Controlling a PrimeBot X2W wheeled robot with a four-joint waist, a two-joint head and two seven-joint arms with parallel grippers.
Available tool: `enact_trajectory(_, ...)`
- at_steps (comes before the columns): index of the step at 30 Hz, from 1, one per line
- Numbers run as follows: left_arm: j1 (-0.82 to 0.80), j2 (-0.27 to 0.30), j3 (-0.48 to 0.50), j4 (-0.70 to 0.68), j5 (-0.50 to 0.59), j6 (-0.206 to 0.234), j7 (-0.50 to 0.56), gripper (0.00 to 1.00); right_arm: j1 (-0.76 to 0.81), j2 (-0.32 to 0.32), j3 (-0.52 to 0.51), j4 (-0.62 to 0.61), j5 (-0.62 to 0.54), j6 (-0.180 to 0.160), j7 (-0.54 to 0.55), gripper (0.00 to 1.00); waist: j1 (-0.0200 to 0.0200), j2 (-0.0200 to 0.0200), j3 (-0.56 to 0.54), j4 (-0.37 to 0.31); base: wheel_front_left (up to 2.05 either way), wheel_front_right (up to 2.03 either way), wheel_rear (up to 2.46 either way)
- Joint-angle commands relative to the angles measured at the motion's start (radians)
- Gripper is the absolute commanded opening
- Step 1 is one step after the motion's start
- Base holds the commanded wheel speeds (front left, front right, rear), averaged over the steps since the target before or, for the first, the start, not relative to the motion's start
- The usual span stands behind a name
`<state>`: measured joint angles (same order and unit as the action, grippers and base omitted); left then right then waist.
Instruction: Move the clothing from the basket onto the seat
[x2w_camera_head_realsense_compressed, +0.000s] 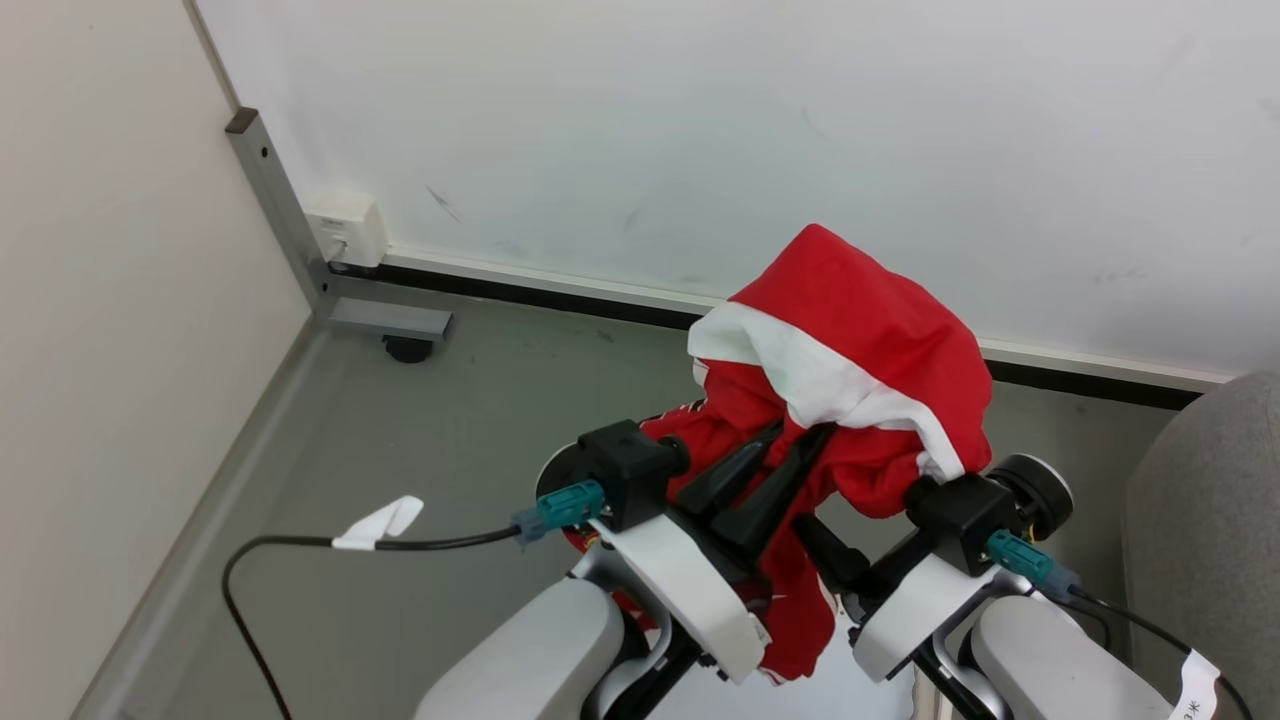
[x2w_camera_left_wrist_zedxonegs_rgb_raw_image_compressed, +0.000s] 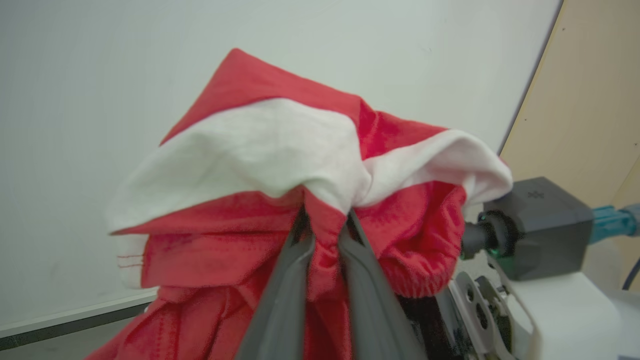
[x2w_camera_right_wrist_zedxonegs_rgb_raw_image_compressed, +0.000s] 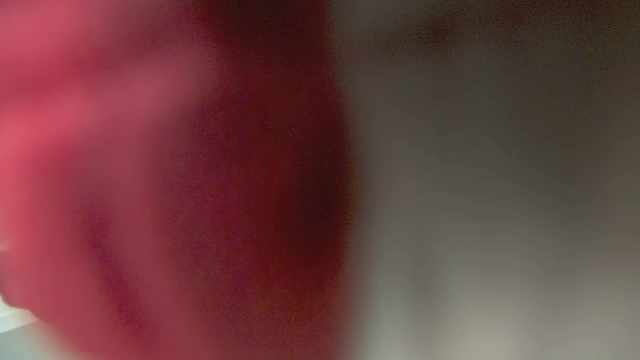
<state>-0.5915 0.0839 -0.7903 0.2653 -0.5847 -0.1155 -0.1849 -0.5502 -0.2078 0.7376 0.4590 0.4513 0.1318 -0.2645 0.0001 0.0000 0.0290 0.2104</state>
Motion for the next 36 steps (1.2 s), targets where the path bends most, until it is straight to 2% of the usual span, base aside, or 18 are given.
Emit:
enact_trajectory(1, -0.007, -0.002, -0.004, 0.005, -0.008, -0.007, 0.0, 0.0, -0.017, 0.006, 0.001, -0.009, -0.002, -0.002, 0.0, 1.0, -0.0001, 0.0, 0.001, 0.001, 0.0, 0.0, 0.0)
enact_trajectory(2, -0.007, -0.002, -0.005, 0.007, -0.01, -0.007, -0.001, 0.0, -0.02, 0.007, 0.001, -0.01, -0.002, -0.002, 0.0, 1.0, -0.0001, 0.0, 0.002, 0.001, 0.0, 0.0, 0.0)
enact_trajectory(3, -0.007, -0.002, -0.006, 0.008, -0.011, -0.005, -0.002, 0.0, -0.024, 0.008, 0.001, -0.009, -0.001, -0.002, 0.0, 0.88, -0.0001, 0.0, 0.003, 0.001, 0.0, 0.0, 0.0)
enact_trajectory(4, -0.008, -0.001, -0.007, 0.01, -0.011, -0.005, -0.003, 0.0, -0.028, 0.008, 0.001, -0.008, 0.0, -0.002, 0.0, 0.63, -0.0001, 0.0, 0.005, 0.0, 0.0, 0.0, 0.0)
enact_trajectory(5, -0.008, 0.0, -0.007, 0.012, -0.012, -0.005, -0.005, 0.0, -0.031, 0.009, 0.002, -0.008, 0.0, -0.002, 0.0, 0.44, -0.0001, 0.0, 0.006, 0.0, 0.0, 0.0, 0.0)
enact_trajectory(6, -0.009, 0.001, -0.007, 0.013, -0.012, -0.006, -0.006, 0.0, -0.032, 0.009, 0.003, -0.01, 0.001, -0.002, 0.0, 0.13, -0.0001, 0.0, 0.008, -0.001, 0.0, 0.0, 0.0)
enact_trajectory(7, -0.009, 0.002, -0.006, 0.014, -0.013, -0.005, -0.008, 0.0, -0.031, 0.009, 0.004, -0.012, 0.004, -0.002, 0.0, 0.0, -0.0001, 0.0, 0.009, -0.002, 0.0, 0.0, 0.0)
enact_trajectory(28, -0.009, 0.024, 0.008, 0.035, -0.026, 0.015, -0.028, 0.0, -0.003, -0.007, 0.019, -0.03, 0.034, -0.002, 0.0, 0.0, -0.0001, 0.0, 0.011, -0.07, 0.0, 0.0, 0.0)
enact_trajectory(29, -0.008, 0.025, 0.007, 0.036, -0.027, 0.017, -0.027, 0.11, -0.002, -0.007, 0.016, -0.031, 0.034, -0.002, 0.0, 0.0, -0.0001, 0.0, 0.011, -0.073, 0.0, 0.0, 0.0)
enact_trajectory(30, -0.006, 0.026, 0.008, 0.037, -0.028, 0.018, -0.027, 0.5, 0.0, -0.007, 0.013, -0.033, 0.033, -0.002, 0.0, 0.0, -0.0001, 0.0, 0.01, -0.076, 0.0, 0.0, 0.0)
enact_trajectory(31, -0.004, 0.027, 0.008, 0.038, -0.029, 0.021, -0.024, 1.0, 0.002, -0.007, 0.011, -0.036, 0.033, -0.002, 0.0, 0.0, -0.0001, 0.0, 0.01, -0.079, 0.0, 0.0, 0.0)
enact_trajectory(36, 0.009, 0.034, 0.002, 0.042, -0.032, 0.023, -0.012, 1.0, 0.018, -0.016, -0.007, -0.056, 0.03, -0.002, 0.0, 0.0, -0.0001, 0.0, 0.005, -0.097, 0.0, 0.0, 0.0)
